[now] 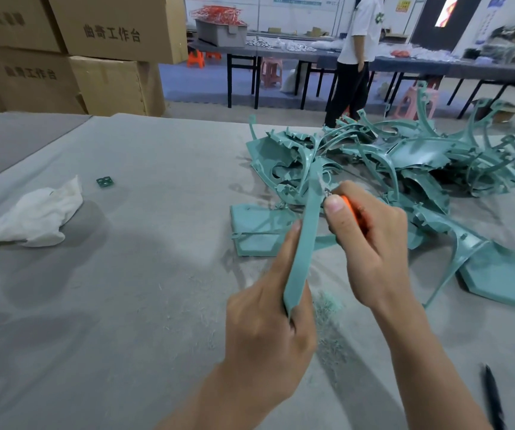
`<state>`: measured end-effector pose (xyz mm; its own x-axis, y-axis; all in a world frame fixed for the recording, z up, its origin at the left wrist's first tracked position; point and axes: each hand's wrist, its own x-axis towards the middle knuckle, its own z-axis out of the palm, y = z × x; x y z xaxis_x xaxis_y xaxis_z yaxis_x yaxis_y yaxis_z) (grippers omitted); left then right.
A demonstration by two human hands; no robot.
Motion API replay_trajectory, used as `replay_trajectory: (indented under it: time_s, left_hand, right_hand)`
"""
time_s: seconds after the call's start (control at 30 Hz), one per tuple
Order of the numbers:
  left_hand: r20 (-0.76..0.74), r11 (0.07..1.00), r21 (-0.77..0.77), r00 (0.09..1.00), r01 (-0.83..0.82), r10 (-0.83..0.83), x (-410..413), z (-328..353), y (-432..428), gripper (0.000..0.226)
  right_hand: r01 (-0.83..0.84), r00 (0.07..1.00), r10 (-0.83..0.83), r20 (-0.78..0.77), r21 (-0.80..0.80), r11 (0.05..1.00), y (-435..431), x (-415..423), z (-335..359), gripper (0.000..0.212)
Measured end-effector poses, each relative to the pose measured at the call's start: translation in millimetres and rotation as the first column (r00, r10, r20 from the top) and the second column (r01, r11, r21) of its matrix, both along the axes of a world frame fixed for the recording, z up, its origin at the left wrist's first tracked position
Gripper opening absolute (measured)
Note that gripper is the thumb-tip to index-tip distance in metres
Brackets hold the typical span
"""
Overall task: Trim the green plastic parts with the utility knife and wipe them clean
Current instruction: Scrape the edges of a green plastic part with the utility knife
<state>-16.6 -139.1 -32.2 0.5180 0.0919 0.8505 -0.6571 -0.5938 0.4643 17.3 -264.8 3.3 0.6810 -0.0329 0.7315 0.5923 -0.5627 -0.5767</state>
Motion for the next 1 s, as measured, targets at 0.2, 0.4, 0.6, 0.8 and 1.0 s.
replay_trajectory:
  time_s: [0.2,0.4,0.6,0.8,1.0]
  left_hand:
    - [-0.122,0.994,-0.080,0.991,-0.069,0.058,2,9,3,0.038]
    - [-0.139,0.986,-0.113,0.985,-0.120,0.104,2,11,4,0.036]
    - [-0.103,0.984,-0.135,0.990,-0.113,0.100,1,12,3,0.035]
    - [-0.079,0.988,-0.113,0.992,-0.109,0.100,3,8,4,0.033]
    - [-0.026,0.999,-0.032,0.999,0.018,-0.019,-4,1,1,0.033]
  right_hand:
    - [-0.108,0.994,0.108,0.014,-0.028,0.994,10,-4,-1,0.037]
    - [-0.180,0.984,0.181,0.007,-0.068,0.981,17,-6,-2,0.039]
    - [-0.143,0.990,0.143,-0.006,-0.044,0.989,15,-6,-3,0.044]
    - [-0.099,0.995,0.100,0.015,-0.036,0.994,20,-6,-4,0.041]
    - [-0.018,1.000,0.019,-0.012,0.033,0.999,6,0,-4,0.045]
